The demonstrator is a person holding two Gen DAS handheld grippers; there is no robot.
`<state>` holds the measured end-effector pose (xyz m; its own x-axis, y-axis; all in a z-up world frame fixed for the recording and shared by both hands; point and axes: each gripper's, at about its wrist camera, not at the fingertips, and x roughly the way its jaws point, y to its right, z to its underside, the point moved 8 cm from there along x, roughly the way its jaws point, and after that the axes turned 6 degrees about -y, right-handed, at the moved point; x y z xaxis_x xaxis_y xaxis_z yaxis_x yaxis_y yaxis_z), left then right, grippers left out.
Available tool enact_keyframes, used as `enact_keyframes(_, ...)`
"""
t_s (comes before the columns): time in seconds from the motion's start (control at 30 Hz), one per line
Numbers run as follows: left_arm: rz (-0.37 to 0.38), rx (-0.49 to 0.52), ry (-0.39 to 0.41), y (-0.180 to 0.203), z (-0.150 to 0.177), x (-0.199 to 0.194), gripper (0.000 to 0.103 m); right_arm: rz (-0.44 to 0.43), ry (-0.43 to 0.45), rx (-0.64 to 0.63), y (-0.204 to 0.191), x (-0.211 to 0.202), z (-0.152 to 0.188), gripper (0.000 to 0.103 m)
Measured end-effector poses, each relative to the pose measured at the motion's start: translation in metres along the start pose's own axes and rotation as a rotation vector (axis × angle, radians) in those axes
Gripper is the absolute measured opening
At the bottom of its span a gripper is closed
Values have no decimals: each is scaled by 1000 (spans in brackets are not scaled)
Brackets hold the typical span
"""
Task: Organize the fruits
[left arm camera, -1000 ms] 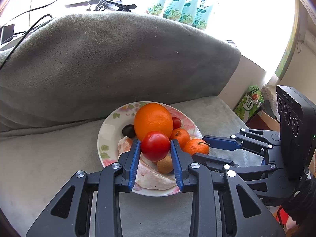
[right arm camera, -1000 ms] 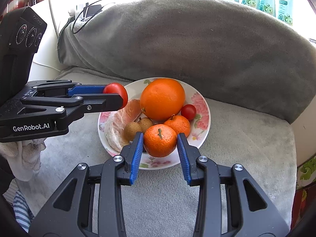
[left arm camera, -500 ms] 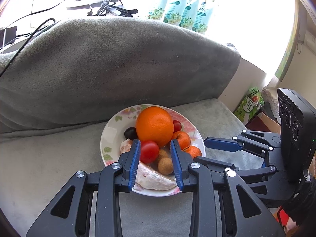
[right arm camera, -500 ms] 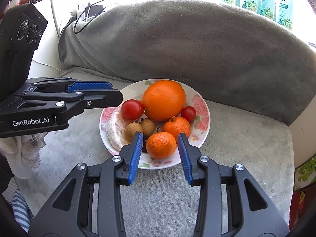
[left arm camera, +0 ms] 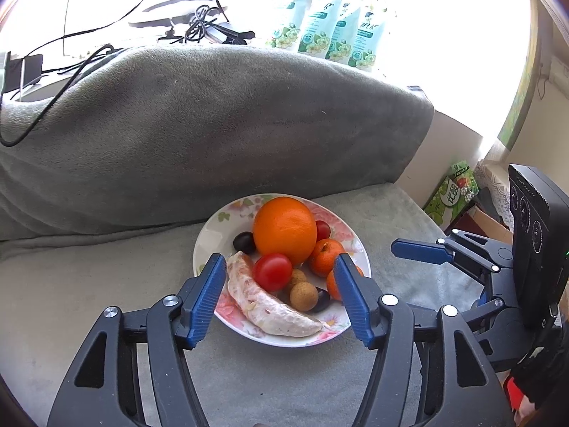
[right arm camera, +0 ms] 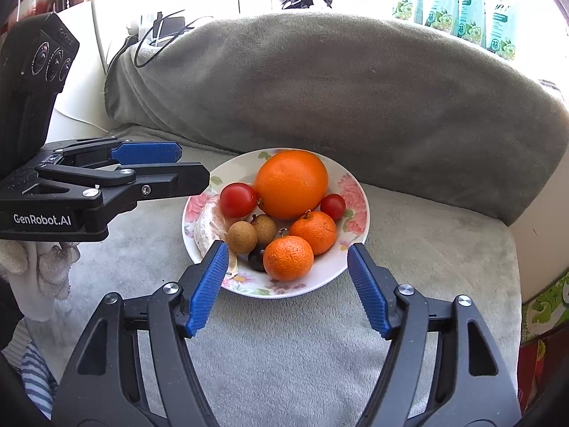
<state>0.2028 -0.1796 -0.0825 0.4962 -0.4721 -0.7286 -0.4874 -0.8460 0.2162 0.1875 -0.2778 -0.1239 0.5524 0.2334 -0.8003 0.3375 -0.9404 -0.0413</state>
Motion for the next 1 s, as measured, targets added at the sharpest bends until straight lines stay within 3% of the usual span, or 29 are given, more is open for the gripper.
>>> enact_keyframes(0.13,-12,-7,7,-3,2,-5,70,3,-1,8,1,-4,3,75)
enact_keyframes(0.2,-26,-16,11,-4,3,-8,74,12,4,16,2,-6,3,87)
enact_keyframes(0.5,-84,-33,41,-3,17,-31,78,23,83,92,9,-31,3,94)
enact_keyframes(1.0,-213,-8,102,11,39,-71,85,88,147,152,11,-63,14,94)
